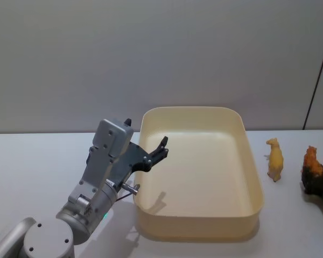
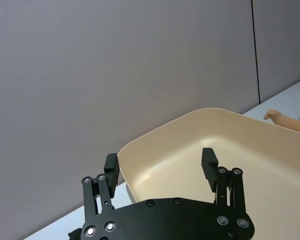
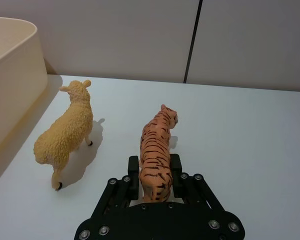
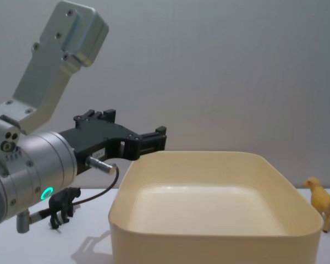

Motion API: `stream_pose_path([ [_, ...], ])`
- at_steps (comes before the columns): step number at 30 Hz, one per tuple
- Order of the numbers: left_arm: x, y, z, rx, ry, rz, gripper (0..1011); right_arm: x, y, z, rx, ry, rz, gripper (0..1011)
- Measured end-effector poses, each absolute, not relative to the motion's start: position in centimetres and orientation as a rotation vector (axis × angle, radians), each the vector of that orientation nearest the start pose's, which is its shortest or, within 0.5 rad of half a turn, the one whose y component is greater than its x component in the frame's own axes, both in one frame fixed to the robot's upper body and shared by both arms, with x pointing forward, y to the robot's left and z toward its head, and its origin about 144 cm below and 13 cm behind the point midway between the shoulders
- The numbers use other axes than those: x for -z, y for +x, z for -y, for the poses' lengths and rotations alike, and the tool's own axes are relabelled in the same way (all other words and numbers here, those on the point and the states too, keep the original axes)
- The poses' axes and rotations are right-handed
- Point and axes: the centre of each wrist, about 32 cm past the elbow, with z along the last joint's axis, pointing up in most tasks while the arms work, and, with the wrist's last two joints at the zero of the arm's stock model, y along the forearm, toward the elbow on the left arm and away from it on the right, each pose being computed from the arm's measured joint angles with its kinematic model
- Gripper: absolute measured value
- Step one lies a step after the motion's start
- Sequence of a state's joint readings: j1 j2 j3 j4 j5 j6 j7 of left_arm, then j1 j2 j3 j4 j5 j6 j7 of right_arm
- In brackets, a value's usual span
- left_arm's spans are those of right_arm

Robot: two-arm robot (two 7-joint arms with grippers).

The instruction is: Pick up the toy alternately with two hands and place it into the central storage box.

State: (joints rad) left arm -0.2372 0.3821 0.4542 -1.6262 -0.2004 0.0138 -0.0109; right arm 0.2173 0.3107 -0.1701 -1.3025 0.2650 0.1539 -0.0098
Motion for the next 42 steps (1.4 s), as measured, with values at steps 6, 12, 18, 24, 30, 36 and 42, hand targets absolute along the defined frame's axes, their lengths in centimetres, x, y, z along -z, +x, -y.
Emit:
stream_pose_path([
  [6, -120.4, 49.2, -19.8, -1.124, 0.061, 0.268, 1001, -113.7, 51.0, 29.6, 1.502, -0.246, -0.115, 284],
  [12, -120.4, 49.2, -19.8, -1.124, 0.061, 0.268, 1001, -114.3, 50.1, 30.0, 1.501, -0.229, -0.089, 284],
  [18, -120.4, 49.2, -19.8, -1.124, 0.061, 0.268, 1001, -115.9, 48.9, 30.4, 1.466, -0.190, -0.024, 284],
  [24, -120.4, 49.2, -19.8, -1.124, 0.061, 0.268, 1001, -117.5, 48.0, 30.4, 1.407, -0.154, 0.024, 284],
  [30, -120.4, 49.2, -19.8, -1.124, 0.061, 0.268, 1001, -118.9, 47.7, 29.9, 1.341, -0.123, 0.047, 284],
  [36, -120.4, 49.2, -19.8, -1.124, 0.061, 0.268, 1001, -120.3, 48.2, 28.7, 1.243, -0.098, 0.042, 284],
  [42, -120.4, 49.2, -19.8, -1.124, 0.061, 0.268, 1001, -120.9, 49.5, 27.0, 1.162, -0.083, 0.025, 284],
])
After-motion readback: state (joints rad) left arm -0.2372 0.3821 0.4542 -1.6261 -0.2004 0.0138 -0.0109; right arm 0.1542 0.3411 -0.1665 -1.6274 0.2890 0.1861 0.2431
